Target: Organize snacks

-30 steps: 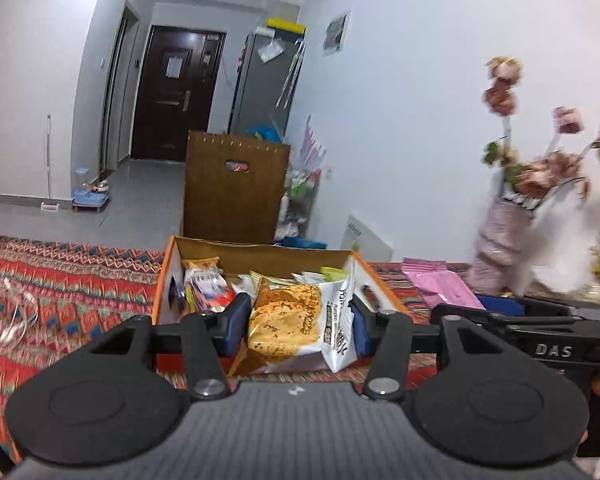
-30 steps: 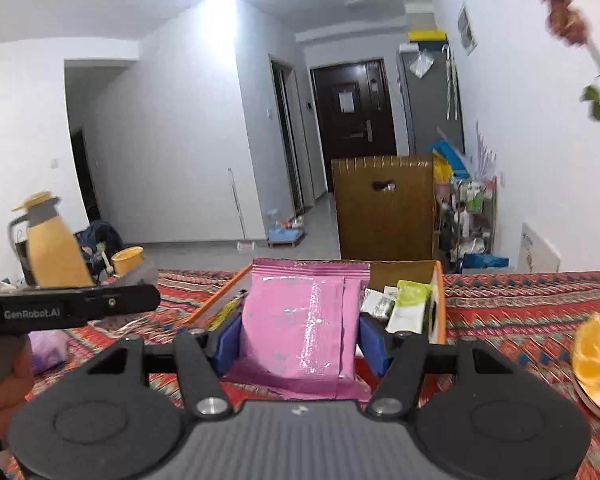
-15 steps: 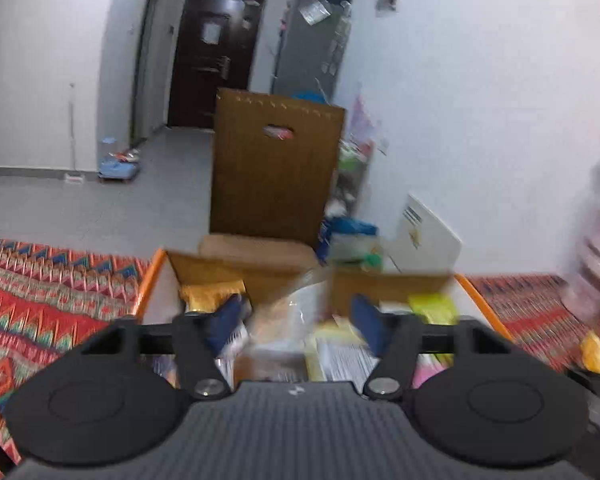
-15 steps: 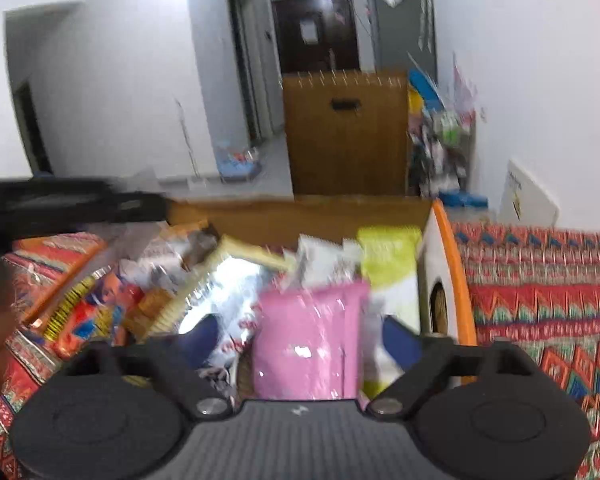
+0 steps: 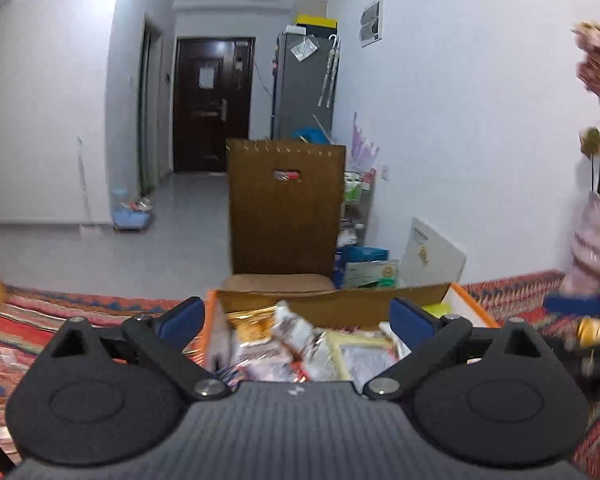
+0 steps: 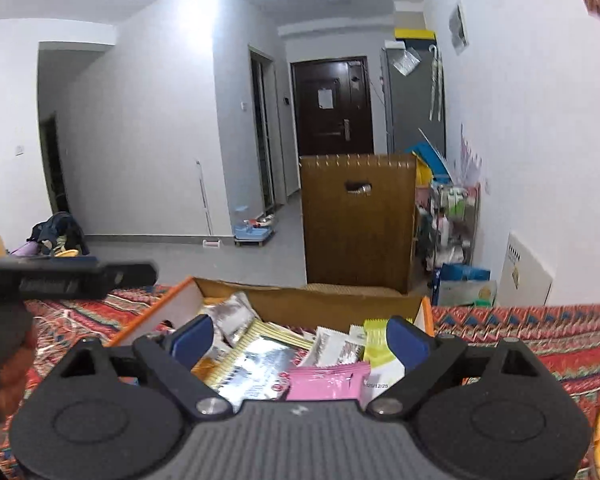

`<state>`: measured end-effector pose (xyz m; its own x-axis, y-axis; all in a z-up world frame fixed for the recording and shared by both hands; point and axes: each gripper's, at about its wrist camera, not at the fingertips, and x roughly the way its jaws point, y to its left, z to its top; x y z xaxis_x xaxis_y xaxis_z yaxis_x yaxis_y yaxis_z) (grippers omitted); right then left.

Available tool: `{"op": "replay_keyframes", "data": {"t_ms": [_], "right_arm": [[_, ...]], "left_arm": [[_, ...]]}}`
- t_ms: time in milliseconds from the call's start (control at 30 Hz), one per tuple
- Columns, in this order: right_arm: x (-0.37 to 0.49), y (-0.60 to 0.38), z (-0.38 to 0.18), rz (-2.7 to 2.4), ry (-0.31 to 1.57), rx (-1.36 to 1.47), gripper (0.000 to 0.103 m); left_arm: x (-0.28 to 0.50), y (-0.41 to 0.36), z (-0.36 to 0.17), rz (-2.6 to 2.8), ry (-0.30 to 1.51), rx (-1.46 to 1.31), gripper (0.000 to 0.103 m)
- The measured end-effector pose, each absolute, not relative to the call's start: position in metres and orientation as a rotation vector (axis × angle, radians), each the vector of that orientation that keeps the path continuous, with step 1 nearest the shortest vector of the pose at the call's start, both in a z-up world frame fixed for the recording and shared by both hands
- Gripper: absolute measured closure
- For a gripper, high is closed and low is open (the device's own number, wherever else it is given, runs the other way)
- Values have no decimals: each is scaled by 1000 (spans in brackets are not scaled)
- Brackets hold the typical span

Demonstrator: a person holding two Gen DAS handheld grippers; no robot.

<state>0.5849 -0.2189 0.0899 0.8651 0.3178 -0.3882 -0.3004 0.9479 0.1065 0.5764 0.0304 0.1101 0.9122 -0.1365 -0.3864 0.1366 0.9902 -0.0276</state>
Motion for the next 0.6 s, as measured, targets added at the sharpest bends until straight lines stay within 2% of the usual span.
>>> {"op": "replay_keyframes", "data": {"t_ms": [133, 200, 500, 600], "right_arm": [[540, -225, 119, 309, 390, 2, 7], [513, -229, 126, 294, 363, -9, 0], [342, -243, 132, 324, 293, -45, 0], [290, -247, 124, 296, 292, -38, 0]], "left_arm": [[503, 35, 128, -148, 367, 15, 0], [455, 34, 135, -151, 307, 42, 0], [269, 49, 144, -99, 171, 15, 0], [227, 67, 137, -76, 183, -41, 0]]}}
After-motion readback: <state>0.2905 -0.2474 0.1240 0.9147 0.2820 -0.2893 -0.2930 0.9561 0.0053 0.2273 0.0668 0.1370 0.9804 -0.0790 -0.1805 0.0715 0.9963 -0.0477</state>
